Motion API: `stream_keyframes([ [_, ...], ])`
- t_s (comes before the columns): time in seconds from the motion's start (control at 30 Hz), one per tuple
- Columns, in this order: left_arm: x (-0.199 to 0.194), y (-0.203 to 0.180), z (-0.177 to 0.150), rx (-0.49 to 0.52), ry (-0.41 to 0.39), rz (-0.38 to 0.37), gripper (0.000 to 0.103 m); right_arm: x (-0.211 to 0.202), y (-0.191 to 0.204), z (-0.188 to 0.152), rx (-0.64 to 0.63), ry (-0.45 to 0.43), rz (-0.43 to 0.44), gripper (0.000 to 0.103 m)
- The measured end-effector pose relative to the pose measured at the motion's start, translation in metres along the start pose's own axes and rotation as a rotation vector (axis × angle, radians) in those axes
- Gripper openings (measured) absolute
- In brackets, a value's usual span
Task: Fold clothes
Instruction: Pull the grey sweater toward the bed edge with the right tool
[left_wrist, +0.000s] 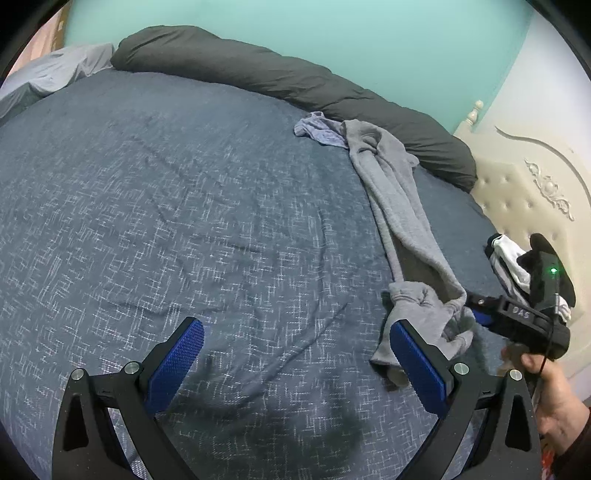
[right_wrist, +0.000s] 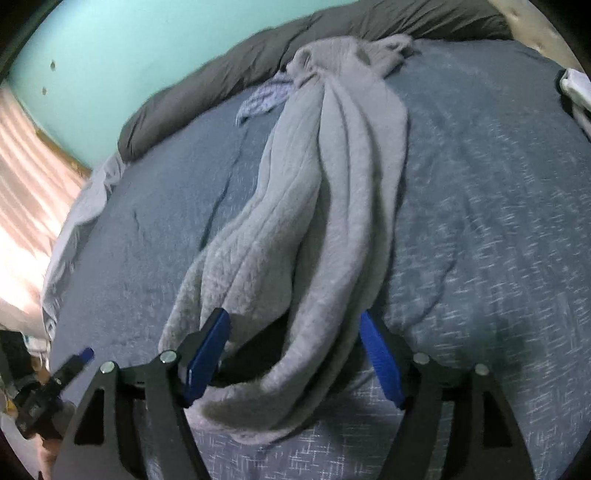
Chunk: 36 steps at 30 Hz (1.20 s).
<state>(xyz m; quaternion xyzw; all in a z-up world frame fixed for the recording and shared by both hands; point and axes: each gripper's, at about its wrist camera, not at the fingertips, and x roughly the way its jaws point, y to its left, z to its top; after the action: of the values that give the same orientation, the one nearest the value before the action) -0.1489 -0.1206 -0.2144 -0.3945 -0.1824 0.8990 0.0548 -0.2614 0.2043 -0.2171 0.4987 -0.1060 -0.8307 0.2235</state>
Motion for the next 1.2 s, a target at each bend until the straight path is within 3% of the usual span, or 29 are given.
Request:
stream_keyframes([
  [0.17,-0.005,0.000,0.000,0.016,-0.005,0.007,0.103,0.004,0.020,0.000,-0.075,0.007,0.020,0.015],
  [0.23,-0.007,0.001,0.001,0.021,-0.010,0.012,0.103,0.002,0.037,0.000,-0.142,0.004,0.012,0.007],
  [0.33,-0.010,0.003,0.003,0.028,-0.018,0.019,0.103,-0.005,0.069,-0.001,-0.239,-0.007,0.070,0.006],
  [0.5,-0.018,0.015,0.006,0.006,-0.038,0.036,0.103,-0.018,0.125,-0.008,-0.342,-0.031,0.186,0.005],
  [0.67,-0.026,0.032,0.009,-0.039,-0.045,0.048,0.103,-0.004,0.152,-0.023,-0.358,0.042,0.288,0.004],
  [0.87,-0.030,0.045,0.011,-0.072,-0.044,0.052,0.103,0.002,0.132,-0.037,-0.314,0.104,0.284,0.008],
  [0.9,-0.030,0.045,0.011,-0.071,-0.041,0.050,0.103,-0.001,0.128,-0.038,-0.315,0.105,0.273,0.012],
  [0.93,-0.029,0.045,0.011,-0.069,-0.038,0.047,0.103,-0.004,0.124,-0.036,-0.314,0.099,0.268,0.031],
  [1.0,-0.029,0.044,0.011,-0.064,-0.034,0.041,0.103,-0.015,0.108,-0.030,-0.282,0.056,0.269,0.059],
  [1.07,-0.028,0.041,0.010,-0.060,-0.027,0.027,0.103,-0.027,0.086,-0.022,-0.224,-0.002,0.274,0.061],
  [1.2,-0.024,0.037,0.010,-0.050,-0.015,0.019,0.103,-0.036,0.039,-0.009,-0.081,-0.063,0.182,0.061],
])
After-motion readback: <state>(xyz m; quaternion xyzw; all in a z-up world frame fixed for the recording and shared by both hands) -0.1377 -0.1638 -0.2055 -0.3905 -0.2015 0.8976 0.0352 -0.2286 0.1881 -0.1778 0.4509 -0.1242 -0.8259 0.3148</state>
